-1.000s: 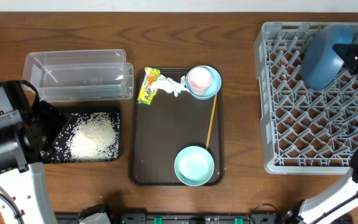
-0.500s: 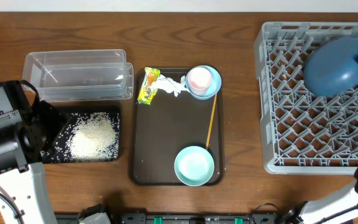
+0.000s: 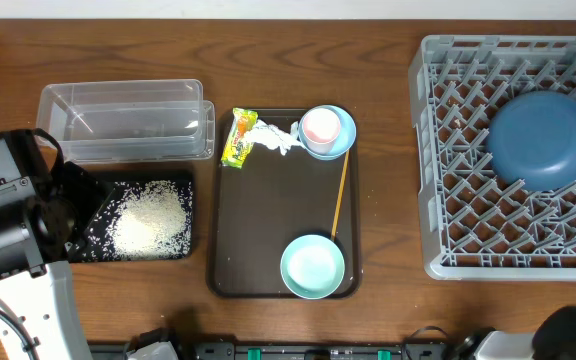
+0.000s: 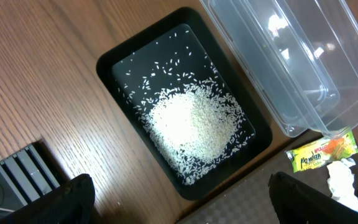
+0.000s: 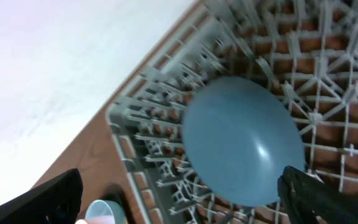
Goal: Sort waste into correct bins and load items into the dishwasher rack
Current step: 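Lift the blue bowl with the right gripper and place it upside down in the rack, then release the blue bowl and raise the right gripper from the rack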
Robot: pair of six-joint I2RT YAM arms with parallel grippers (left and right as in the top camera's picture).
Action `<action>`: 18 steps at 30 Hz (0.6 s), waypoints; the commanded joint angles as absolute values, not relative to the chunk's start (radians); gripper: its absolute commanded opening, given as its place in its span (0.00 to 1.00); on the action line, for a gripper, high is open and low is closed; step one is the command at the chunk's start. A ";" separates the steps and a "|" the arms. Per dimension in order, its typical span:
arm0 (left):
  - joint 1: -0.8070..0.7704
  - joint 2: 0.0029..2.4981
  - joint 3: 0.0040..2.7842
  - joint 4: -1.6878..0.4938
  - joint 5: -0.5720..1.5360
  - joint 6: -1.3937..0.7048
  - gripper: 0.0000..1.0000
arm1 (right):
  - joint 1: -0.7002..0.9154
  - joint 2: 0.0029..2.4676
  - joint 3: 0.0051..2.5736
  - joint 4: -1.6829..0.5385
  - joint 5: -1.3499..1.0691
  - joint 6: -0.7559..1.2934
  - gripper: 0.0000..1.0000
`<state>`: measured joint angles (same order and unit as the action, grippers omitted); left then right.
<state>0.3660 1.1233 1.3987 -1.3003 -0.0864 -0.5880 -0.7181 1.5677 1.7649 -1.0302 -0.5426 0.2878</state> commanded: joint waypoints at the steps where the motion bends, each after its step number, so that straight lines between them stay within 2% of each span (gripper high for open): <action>1: 0.372 1.123 1.411 -1.301 -0.106 -0.596 0.92 | -0.646 1.484 1.773 -1.008 -0.480 0.291 0.99; 4: 0.372 1.123 1.411 -1.301 -0.106 -0.596 0.92 | -0.566 1.473 1.771 -1.001 -0.285 0.280 0.96; 6: 0.372 1.123 1.411 -1.301 -0.106 -0.596 0.92 | -0.506 1.497 1.761 -1.002 -0.150 0.281 0.84; 9: 0.372 1.123 1.411 -1.301 -0.106 -0.596 0.92 | -0.457 1.567 1.751 -0.993 -0.072 0.284 0.67; 13: 0.372 1.123 1.411 -1.301 -0.106 -0.596 0.92 | -0.444 1.688 1.751 -0.952 -0.071 0.284 0.18; 15: 0.372 1.123 1.411 -1.301 -0.106 -0.596 0.92 | -0.444 1.750 1.751 -0.938 -0.083 0.284 0.02; 18: 0.372 1.123 1.411 -1.301 -0.106 -0.596 0.92 | -0.444 1.815 1.751 -0.927 -0.114 0.279 0.01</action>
